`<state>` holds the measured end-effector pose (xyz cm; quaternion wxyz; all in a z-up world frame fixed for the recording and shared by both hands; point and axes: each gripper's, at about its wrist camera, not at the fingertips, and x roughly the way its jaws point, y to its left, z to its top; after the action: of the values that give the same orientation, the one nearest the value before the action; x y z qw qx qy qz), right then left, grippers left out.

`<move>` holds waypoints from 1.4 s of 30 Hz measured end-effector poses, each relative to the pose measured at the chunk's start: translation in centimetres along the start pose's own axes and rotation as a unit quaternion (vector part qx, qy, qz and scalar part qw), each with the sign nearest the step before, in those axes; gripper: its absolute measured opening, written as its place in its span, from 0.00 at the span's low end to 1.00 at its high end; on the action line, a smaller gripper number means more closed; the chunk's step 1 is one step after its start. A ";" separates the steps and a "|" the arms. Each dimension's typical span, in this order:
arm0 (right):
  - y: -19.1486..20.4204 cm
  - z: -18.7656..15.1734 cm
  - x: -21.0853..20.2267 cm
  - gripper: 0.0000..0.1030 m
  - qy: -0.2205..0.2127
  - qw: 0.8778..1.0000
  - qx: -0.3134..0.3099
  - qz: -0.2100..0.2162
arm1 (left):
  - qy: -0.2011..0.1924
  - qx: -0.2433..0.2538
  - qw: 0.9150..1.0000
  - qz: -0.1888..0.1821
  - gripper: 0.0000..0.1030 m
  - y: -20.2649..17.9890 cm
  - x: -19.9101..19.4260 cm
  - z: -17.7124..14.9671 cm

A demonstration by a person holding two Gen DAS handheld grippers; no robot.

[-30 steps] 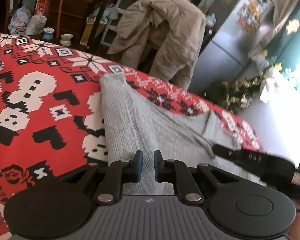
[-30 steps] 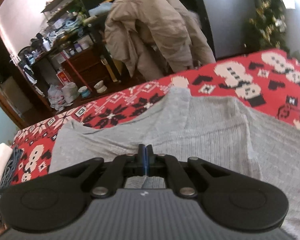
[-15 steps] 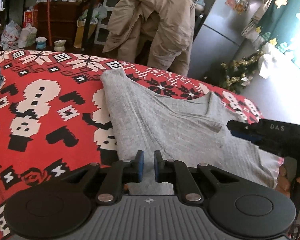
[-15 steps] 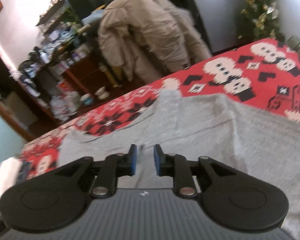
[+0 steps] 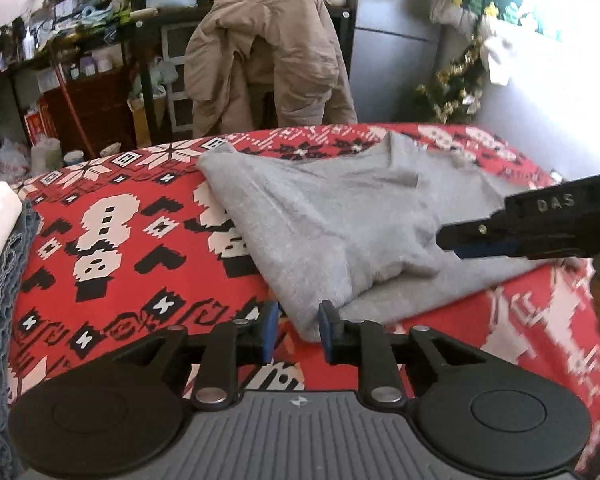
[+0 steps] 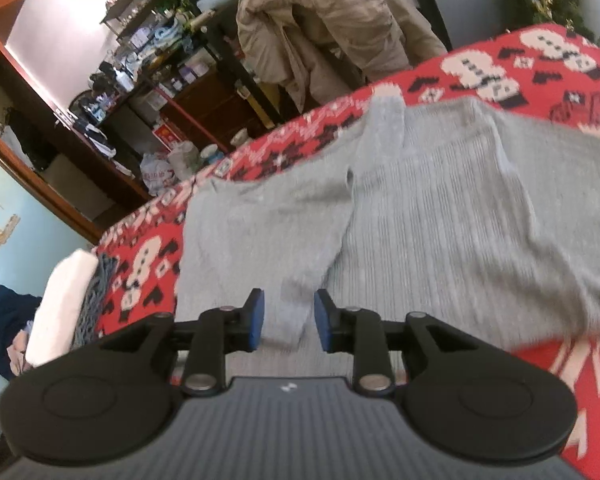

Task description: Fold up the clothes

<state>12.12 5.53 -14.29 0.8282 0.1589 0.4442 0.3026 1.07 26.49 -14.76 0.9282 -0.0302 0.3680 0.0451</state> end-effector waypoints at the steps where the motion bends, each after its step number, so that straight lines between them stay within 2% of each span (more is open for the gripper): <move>1: 0.0 -0.6 0.0 0.31 0.005 1.000 0.003 -0.003 | -0.003 0.001 1.000 0.003 0.21 0.0 0.0 0.0; 5: 0.5 -2.0 0.4 0.37 0.005 1.000 -0.006 -0.013 | -0.030 0.021 0.999 0.007 0.23 -0.6 -0.4 -0.1; 13: 2.4 -2.3 1.7 0.39 -0.007 0.995 -0.086 -0.048 | -0.018 0.089 0.995 0.040 0.24 -2.4 0.9 -0.9; 14: 2.7 -2.5 1.8 0.36 -0.008 0.994 -0.097 -0.052 | -0.020 0.094 0.994 0.047 0.21 -2.5 1.0 -1.0; 15: 2.9 -2.5 1.9 0.23 -0.007 0.992 -0.109 -0.056 | -0.021 0.100 0.993 0.053 0.17 -2.5 1.0 -1.1; 16: 3.1 -2.6 1.9 0.14 -0.006 0.991 -0.118 -0.060 | -0.022 0.104 0.993 0.056 0.03 -2.6 1.0 -1.2; 17: 3.1 -2.5 1.9 0.04 -0.002 0.991 -0.122 -0.061 | -0.022 0.106 0.993 0.054 0.04 -2.5 1.0 -1.2; 21: 3.3 -2.7 1.5 0.02 0.001 0.988 -0.137 -0.071 | -0.019 0.111 0.992 0.054 0.03 -2.1 0.4 -1.6; 28: 2.9 -2.7 0.6 0.02 0.017 0.987 -0.145 -0.072 | 0.020 0.091 0.995 0.039 0.05 -1.3 0.5 -1.7; 31: 2.6 -2.6 0.5 0.04 0.026 0.987 -0.141 -0.067 | 0.038 0.060 0.997 0.013 0.08 -0.1 0.0 -1.5; 33: 2.3 -2.2 -0.2 0.10 0.023 0.989 -0.136 -0.058 | 0.039 0.013 0.999 -0.020 0.08 1.4 -0.7 -1.1; 35: 2.1 -1.7 -1.0 0.13 0.012 0.990 -0.128 -0.050 | 0.020 -0.049 0.997 -0.055 0.08 3.3 -1.6 -0.7; 37: 2.0 -1.1 -1.8 0.17 -0.007 0.992 -0.124 -0.037 | -0.015 -0.122 0.987 -0.099 0.09 5.2 -2.2 -0.1; 40: 2.4 -0.8 -2.1 0.18 -0.036 0.993 -0.114 -0.009 | -0.048 -0.204 0.964 -0.164 0.07 6.2 -1.3 0.8; 41: 2.6 -0.7 -1.9 0.18 -0.042 0.993 -0.113 -0.001 | -0.048 -0.210 0.961 -0.172 0.05 5.9 -0.7 1.2; 42: 3.0 -0.8 -1.3 0.18 -0.040 0.992 -0.119 0.003 | -0.044 -0.205 0.963 -0.169 0.05 5.3 0.1 1.5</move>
<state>9.83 6.95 -12.31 0.8574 0.0732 0.3708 0.3492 1.56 31.91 -13.84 0.9114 -0.2799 0.2994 -0.0370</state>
